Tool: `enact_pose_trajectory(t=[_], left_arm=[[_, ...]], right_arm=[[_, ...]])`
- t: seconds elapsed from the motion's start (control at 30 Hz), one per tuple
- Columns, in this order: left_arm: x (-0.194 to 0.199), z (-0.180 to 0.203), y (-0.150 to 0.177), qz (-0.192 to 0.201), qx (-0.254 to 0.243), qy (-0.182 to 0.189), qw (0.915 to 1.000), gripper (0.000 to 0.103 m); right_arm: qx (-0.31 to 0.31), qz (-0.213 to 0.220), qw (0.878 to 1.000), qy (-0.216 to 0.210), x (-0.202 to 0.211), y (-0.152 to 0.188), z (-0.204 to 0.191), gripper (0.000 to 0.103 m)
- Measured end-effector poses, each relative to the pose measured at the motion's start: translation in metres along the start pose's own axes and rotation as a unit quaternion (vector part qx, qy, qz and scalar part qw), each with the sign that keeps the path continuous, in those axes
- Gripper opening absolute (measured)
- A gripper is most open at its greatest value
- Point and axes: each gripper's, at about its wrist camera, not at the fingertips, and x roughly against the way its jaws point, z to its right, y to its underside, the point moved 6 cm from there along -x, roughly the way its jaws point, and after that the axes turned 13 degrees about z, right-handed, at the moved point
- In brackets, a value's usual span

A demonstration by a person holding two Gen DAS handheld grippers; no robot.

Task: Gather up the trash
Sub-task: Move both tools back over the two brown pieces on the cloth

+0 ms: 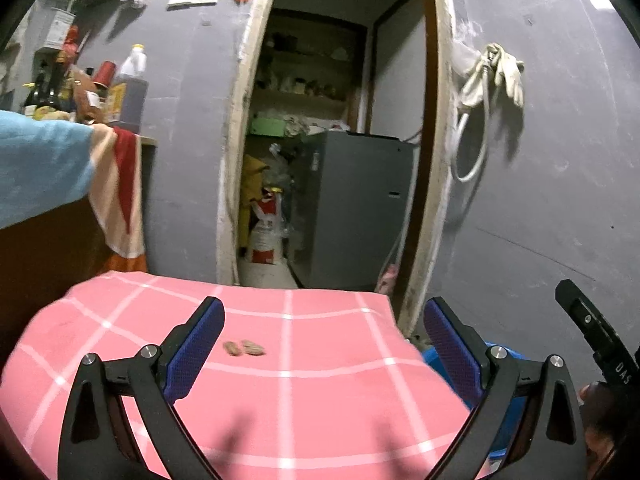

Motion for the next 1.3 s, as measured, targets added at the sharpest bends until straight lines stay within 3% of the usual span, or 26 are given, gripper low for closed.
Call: enact_pose_trajectory(t=[0.33, 0.7, 1.03, 1.3], left_arm=[[0.015, -0.062, 0.01, -0.018, -0.044, -0.051, 0.9975, 0.098], [0.0, -0.125, 0.027, -0.081, -0.032, -0.106, 0.9905, 0.098], [-0.031, -0.162, 0.049, -0.174, -0.003, -0.151, 0.9731, 0.098], [-0.034, -0.18, 0.066, -0.216, 0.048, -0.152, 0.9633, 0.098]], right_arm=[[0.029, -0.037, 0.996, -0.07, -0.018, 0.024, -0.058, 0.103], [0.052, -0.15, 0.979, -0.128, -0.062, 0.064, -0.103, 0.103], [0.087, -0.305, 0.935, -0.158, -0.118, 0.109, -0.144, 0.102], [0.081, -0.404, 0.894, -0.176, -0.137, 0.153, -0.164, 0.079]])
